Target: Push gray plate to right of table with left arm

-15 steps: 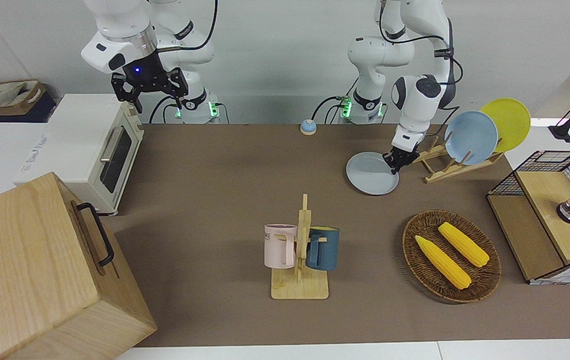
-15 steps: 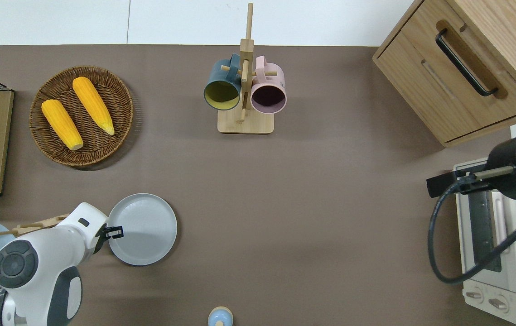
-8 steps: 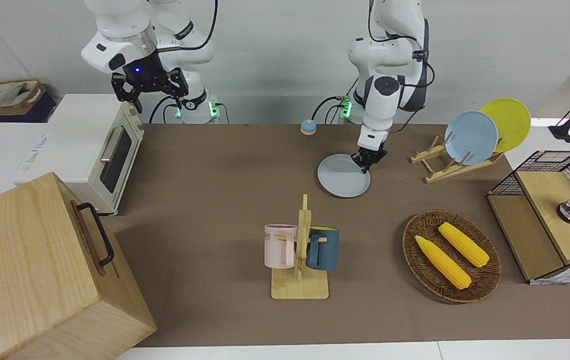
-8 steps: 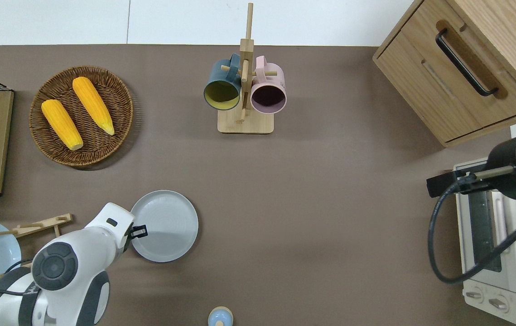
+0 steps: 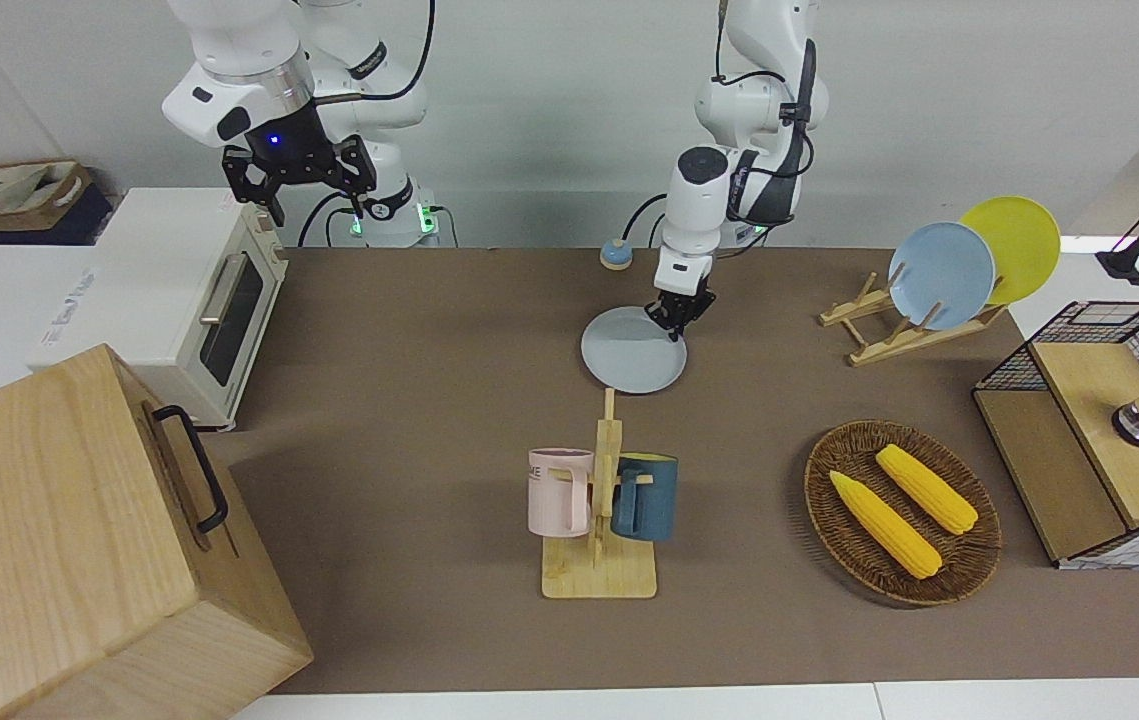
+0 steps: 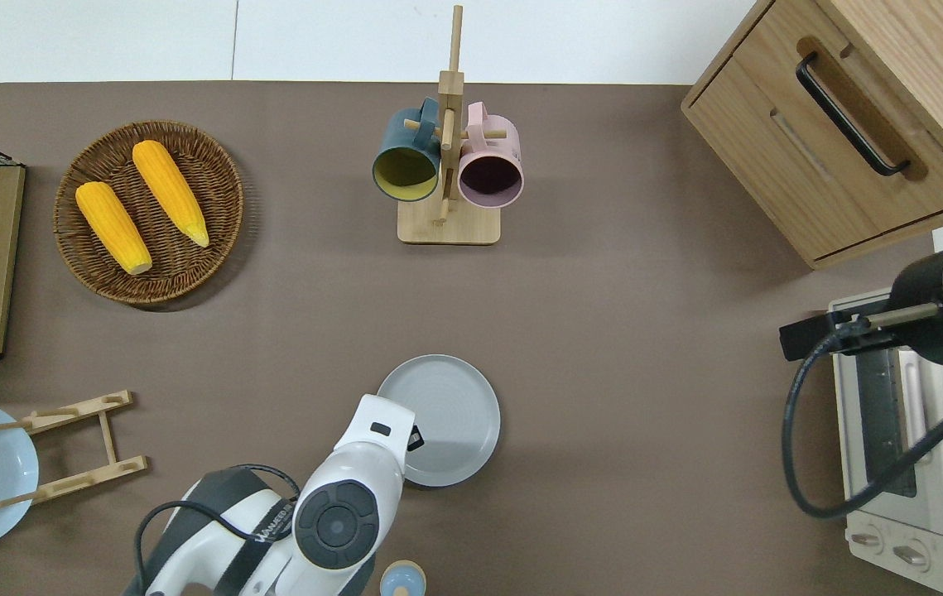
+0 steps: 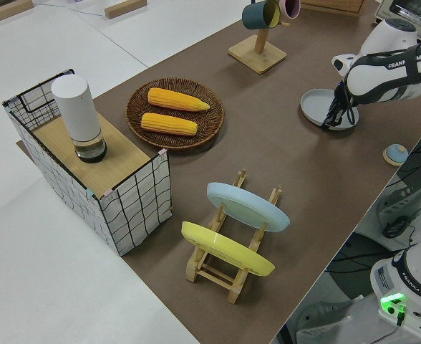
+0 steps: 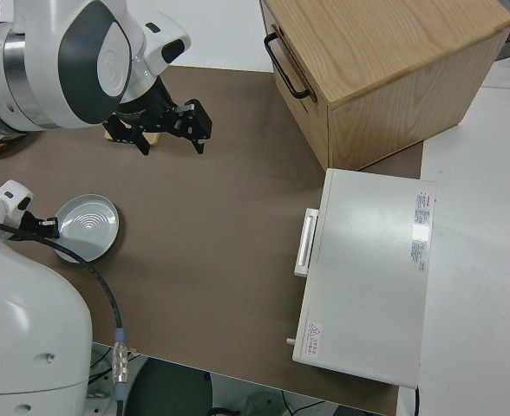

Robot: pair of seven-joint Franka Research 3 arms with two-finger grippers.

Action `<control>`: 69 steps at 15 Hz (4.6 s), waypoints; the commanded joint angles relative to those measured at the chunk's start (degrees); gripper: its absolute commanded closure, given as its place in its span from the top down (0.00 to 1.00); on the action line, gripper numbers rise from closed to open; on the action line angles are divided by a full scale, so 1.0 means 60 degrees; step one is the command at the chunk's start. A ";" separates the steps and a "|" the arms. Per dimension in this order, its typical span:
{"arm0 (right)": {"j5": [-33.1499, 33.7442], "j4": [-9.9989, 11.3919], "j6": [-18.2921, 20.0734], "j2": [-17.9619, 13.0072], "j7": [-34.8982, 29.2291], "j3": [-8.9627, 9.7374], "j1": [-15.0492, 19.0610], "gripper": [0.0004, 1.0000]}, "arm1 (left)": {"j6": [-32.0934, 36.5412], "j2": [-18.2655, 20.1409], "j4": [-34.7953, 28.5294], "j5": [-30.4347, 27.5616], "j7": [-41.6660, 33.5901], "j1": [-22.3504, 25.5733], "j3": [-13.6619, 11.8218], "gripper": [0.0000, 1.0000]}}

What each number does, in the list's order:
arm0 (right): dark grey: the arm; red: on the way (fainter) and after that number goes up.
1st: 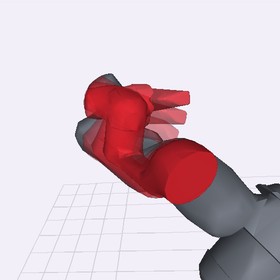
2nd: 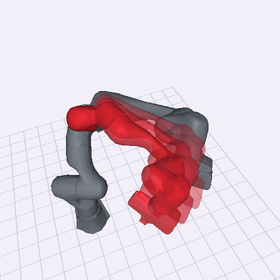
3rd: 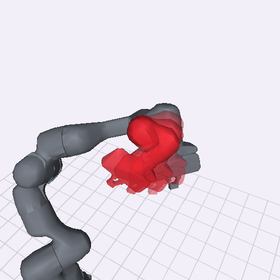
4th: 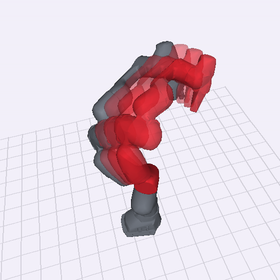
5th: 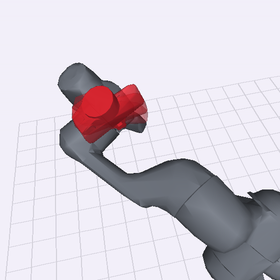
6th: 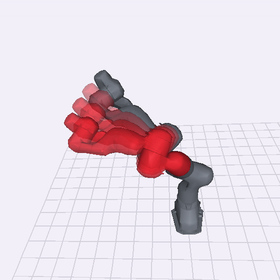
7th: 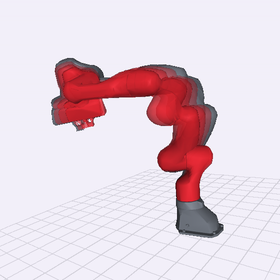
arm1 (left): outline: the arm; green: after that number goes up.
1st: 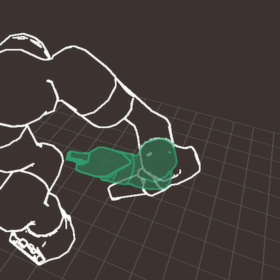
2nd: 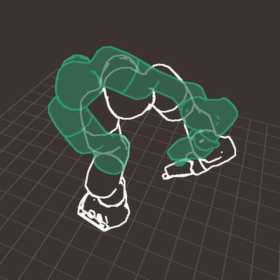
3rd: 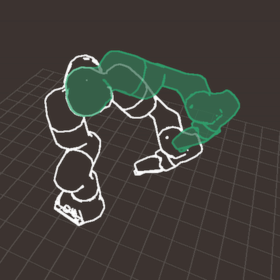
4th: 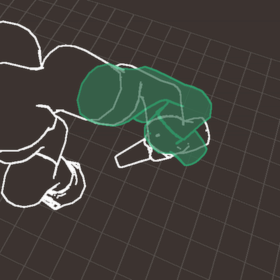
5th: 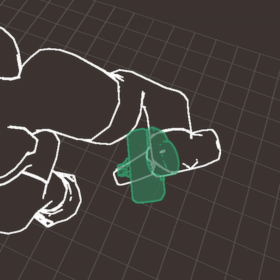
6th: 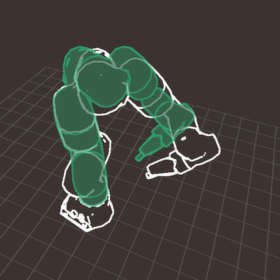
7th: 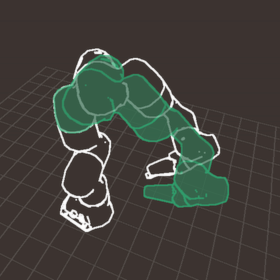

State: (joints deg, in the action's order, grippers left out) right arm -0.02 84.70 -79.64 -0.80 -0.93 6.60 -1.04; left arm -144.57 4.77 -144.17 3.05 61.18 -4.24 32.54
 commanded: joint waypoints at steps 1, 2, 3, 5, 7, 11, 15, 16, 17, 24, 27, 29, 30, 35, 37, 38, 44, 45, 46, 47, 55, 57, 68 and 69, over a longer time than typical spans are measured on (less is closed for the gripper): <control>-0.0041 -0.0083 0.0148 -0.0028 -0.0124 0.0160 0.0188 0.98 | 0.0497 -0.0911 0.0808 0.1069 0.1750 -0.0317 0.0319 0.00; -0.0055 -0.0083 0.0148 -0.0028 -0.0124 0.0160 0.0188 0.98 | 0.0497 -0.1261 0.1057 0.1450 0.2307 -0.0536 0.0334 0.00; -0.0041 -0.0083 0.0148 -0.0028 -0.0124 0.0146 0.0188 0.98 | 0.0497 -0.1685 0.1422 0.1788 0.2820 -0.0756 0.0320 0.00; -0.0041 -0.0083 0.0148 -0.0028 -0.0124 0.0160 0.0188 0.98 | 0.0846 -0.2433 0.2081 0.2665 0.3860 -0.1093 0.0319 0.00; -0.0041 -0.0083 0.0148 -0.0028 -0.0124 0.0146 0.0188 0.98 | 0.1111 -0.2961 0.2609 0.3399 0.4740 -0.1327 0.0334 0.00; -0.0055 -0.0083 0.0148 -0.0028 -0.0124 0.0160 0.0188 0.98 | 0.1244 -0.3271 0.3036 0.3520 0.4993 -0.1446 0.0334 0.00; -0.0055 -0.0083 0.0148 -0.0028 -0.0124 0.0160 0.0188 0.98 | 0.1259 -0.3256 0.3124 0.3520 0.5096 -0.1476 0.0319 0.24; -0.0041 -0.0083 0.0148 -0.0028 -0.0124 0.0146 0.0188 0.98 | 0.1259 -0.3256 0.3125 0.3520 0.5067 -0.1461 0.0319 0.43; -0.0055 -0.0083 0.0148 -0.0028 -0.0124 0.0160 0.0188 0.98 | 0.1273 -0.3242 0.3139 0.3534 0.5037 -0.1432 0.0305 0.69; -0.0041 -0.0083 0.0148 -0.0028 -0.0124 0.0160 0.0188 0.98 | 0.2225 -0.3168 0.3724 0.3432 0.4627 -0.1358 0.0246 1.00; -0.0056 -0.0083 0.0148 -0.0028 -0.0124 0.0160 0.0188 0.98 | 0.2532 -0.3110 0.3929 0.3417 0.4612 -0.1315 0.0217 1.00; -0.0056 -0.0083 0.0148 -0.0028 -0.0124 0.0146 0.0188 0.98 | 0.2985 -0.3066 0.4178 0.3388 0.4482 -0.1212 0.0217 1.00; -0.0056 -0.0083 0.0148 -0.0028 -0.0124 0.0146 0.0188 0.98 | 0.3219 -0.3037 0.4295 0.3243 0.4176 -0.1125 0.0217 1.00; -0.0055 -0.0083 0.0148 -0.0028 -0.0124 0.0146 0.0188 0.98 | 0.5384 -0.2773 0.5860 0.1734 0.0926 -0.0247 0.0202 1.00; -0.0041 -0.0083 0.0148 -0.0028 -0.0124 0.0146 0.0188 0.98 | 0.5842 -0.2744 0.6273 0.1441 0.0308 0.0294 0.0217 1.00; -0.0041 -0.0083 0.0148 -0.0028 -0.0124 0.0160 0.0188 0.98 | 0.5931 -0.2599 0.6404 0.1352 0.0030 0.0587 0.0217 1.00; -0.0041 -0.0083 0.0148 -0.0028 -0.0124 0.0146 0.0188 0.98 | 0.6808 -0.1983 0.6683 0.0737 -0.2662 0.2197 0.0202 1.00; -0.0055 -0.0083 0.0148 -0.0028 -0.0124 0.0160 0.0188 0.98 | 0.6984 -0.1924 0.6786 0.0678 -0.3219 0.2520 0.0202 1.00; -0.0041 -0.0083 0.0148 -0.0028 -0.0124 0.0146 0.0188 0.98 | 0.7073 -0.1894 0.6932 0.0620 -0.3660 0.2828 0.0217 1.00; -0.0055 -0.0083 0.0148 -0.0028 -0.0124 0.0146 0.0188 0.98 | 0.7147 -0.1894 0.7064 0.0590 -0.4070 0.3121 0.0202 1.00; -0.0041 -0.0083 0.0148 -0.0028 -0.0124 0.0146 0.0188 0.98 | 0.8128 -0.1909 0.8413 0.0180 -0.6065 0.4661 0.0173 1.00; -0.0041 -0.0083 0.0148 -0.0028 -0.0124 0.0160 0.0188 0.98 | 0.8376 -0.1880 0.8602 0.0165 -0.6300 0.4706 0.0144 1.00; -0.0056 -0.0083 0.0148 -0.0028 -0.0124 0.0146 0.0188 0.98 | 0.9052 -0.1909 0.9643 0.0209 -0.6535 0.4926 0.0158 1.00; -0.0056 -0.0083 0.0148 -0.0028 -0.0124 0.0146 0.0188 0.98 | 0.8979 -0.1952 0.9658 0.0209 -0.6521 0.4897 0.0202 1.00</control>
State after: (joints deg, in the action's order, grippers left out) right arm -0.02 84.70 -79.64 -0.80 -0.93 6.60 -1.04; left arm -91.57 -6.59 -87.29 4.36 22.94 24.83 33.06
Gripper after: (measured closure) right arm 0.013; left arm 0.000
